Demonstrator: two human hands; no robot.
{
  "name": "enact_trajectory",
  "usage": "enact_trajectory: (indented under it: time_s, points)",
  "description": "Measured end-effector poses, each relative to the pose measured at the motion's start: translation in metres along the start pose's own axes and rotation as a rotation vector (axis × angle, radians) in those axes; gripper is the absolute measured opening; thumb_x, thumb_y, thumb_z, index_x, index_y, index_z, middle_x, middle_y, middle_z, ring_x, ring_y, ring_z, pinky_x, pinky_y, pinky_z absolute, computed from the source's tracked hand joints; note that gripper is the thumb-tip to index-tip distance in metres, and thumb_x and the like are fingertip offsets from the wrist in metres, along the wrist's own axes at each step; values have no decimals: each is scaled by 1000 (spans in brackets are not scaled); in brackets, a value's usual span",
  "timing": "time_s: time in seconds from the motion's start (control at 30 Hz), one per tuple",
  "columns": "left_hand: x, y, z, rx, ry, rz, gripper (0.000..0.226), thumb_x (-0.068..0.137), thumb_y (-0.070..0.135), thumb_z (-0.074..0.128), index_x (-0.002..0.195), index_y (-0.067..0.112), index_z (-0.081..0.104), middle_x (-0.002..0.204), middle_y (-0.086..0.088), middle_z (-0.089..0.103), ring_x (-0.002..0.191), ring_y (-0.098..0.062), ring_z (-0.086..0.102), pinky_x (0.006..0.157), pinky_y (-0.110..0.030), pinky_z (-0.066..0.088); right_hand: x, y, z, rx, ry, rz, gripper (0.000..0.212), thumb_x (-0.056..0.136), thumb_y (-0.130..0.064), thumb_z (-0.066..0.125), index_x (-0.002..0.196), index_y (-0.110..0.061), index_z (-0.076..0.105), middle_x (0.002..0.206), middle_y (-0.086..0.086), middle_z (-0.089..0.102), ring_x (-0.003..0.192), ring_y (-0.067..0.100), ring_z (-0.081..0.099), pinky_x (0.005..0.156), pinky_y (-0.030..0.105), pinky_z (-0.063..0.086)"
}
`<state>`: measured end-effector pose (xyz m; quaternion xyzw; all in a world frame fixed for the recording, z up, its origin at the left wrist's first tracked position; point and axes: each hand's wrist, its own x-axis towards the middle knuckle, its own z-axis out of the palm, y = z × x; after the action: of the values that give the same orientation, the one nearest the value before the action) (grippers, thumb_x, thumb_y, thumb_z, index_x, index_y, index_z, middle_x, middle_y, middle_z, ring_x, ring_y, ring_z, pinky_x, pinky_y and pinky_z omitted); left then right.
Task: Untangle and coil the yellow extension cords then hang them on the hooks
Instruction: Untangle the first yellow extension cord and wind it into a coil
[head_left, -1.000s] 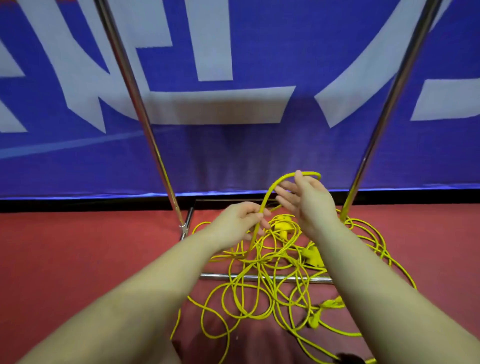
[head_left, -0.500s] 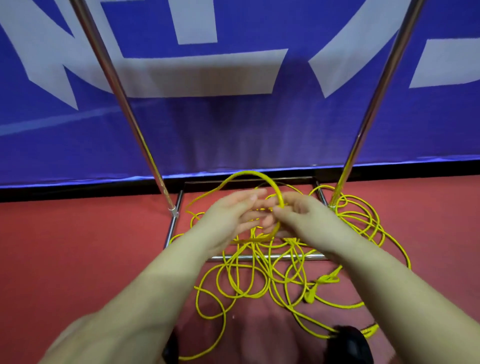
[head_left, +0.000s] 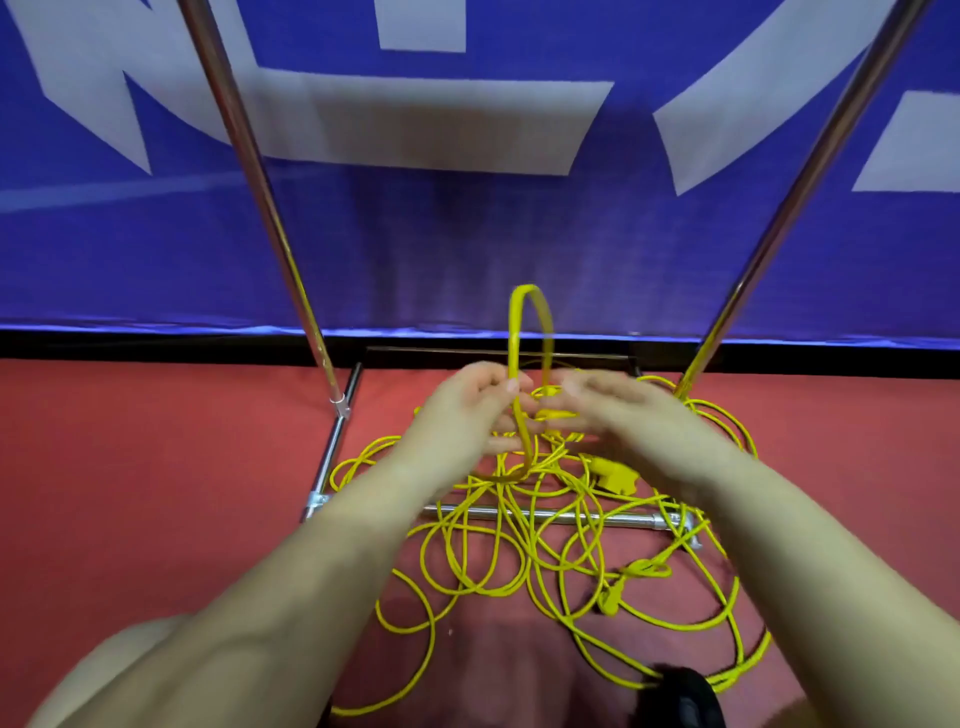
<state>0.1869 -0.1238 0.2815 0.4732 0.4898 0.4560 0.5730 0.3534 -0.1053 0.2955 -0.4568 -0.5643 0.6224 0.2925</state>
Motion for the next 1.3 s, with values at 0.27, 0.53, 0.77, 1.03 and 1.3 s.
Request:
enact_trajectory:
  time_s: [0.27,0.53,0.77,1.03,1.3]
  points:
    - [7,7,-19,-330,-12,-75,19,98,17,38,106,17,55,100,-7,66,89,-18,68,80,-34,54,6,25,27,-160,-66,-24,12,95,-8,49,94,-13,59,81,2,70,72,5,67,71,20,55]
    - [-8,-31,-9,461,-400,-117,20,98,15,41,112,22,54,100,3,61,84,5,56,72,-4,39,20,2,-14,640,345,133,19,99,-25,41,88,-17,55,49,-11,64,51,1,65,44,15,50]
    - [-1,-18,-18,-127,-55,-195,17,98,13,39,94,18,55,78,-1,63,72,-13,68,74,-38,53,14,19,6,118,-16,149,31,86,-40,52,109,-20,58,114,2,66,103,14,62,82,28,50]
    - [6,-4,-31,-549,-11,-134,21,97,13,39,107,17,57,95,-2,69,89,-18,69,78,-35,56,7,32,31,-30,-157,33,17,94,-6,48,94,-18,60,87,-1,67,71,3,63,73,16,50]
    - [-7,-37,-17,662,-321,-35,23,92,29,49,108,18,62,99,-6,70,87,-17,64,82,-34,50,11,-4,-9,420,374,-37,14,96,-26,48,92,-22,61,70,-11,70,54,2,64,53,15,53]
